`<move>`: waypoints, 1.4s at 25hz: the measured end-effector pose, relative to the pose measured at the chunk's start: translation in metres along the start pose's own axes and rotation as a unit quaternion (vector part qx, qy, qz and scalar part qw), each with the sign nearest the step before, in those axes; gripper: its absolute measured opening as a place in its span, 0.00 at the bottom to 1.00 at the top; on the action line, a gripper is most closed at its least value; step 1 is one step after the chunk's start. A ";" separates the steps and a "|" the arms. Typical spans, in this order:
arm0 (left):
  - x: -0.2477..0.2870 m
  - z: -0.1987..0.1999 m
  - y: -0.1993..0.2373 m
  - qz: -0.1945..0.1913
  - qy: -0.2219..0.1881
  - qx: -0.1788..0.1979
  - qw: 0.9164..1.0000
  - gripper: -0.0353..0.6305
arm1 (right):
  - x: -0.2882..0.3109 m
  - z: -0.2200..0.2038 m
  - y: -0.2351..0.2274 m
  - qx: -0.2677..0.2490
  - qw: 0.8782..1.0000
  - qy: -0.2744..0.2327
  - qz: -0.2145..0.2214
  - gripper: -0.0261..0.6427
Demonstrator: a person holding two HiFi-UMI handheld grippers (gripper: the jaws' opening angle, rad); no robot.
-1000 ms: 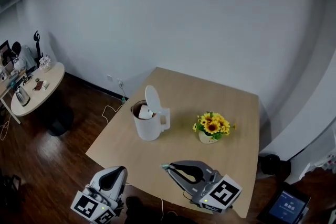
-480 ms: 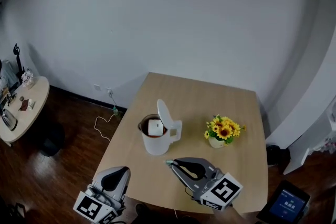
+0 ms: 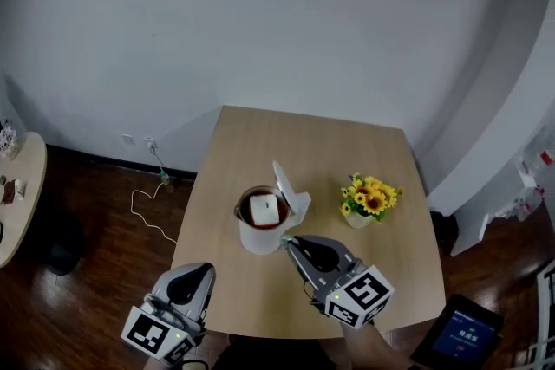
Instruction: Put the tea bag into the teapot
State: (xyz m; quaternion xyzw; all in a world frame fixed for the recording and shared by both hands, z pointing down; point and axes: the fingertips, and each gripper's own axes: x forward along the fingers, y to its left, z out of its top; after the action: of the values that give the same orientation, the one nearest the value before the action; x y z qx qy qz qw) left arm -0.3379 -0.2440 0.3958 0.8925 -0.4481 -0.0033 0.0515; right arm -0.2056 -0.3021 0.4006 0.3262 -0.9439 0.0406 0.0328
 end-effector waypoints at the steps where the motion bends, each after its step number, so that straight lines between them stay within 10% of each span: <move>1: 0.003 -0.002 0.005 -0.003 0.000 -0.008 1.000 0.06 | 0.005 -0.003 -0.003 0.005 1.000 0.002 -0.007 0.09; 35: 0.039 -0.047 0.060 -0.004 0.049 -0.049 0.998 0.06 | 0.111 -0.105 -0.086 0.106 0.969 0.061 -0.214 0.09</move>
State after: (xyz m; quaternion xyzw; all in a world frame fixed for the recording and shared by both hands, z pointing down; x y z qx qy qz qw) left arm -0.3606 -0.3067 0.4503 0.8900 -0.4405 0.0181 0.1165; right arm -0.2356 -0.4277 0.5200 0.5188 -0.8388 0.1521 0.0634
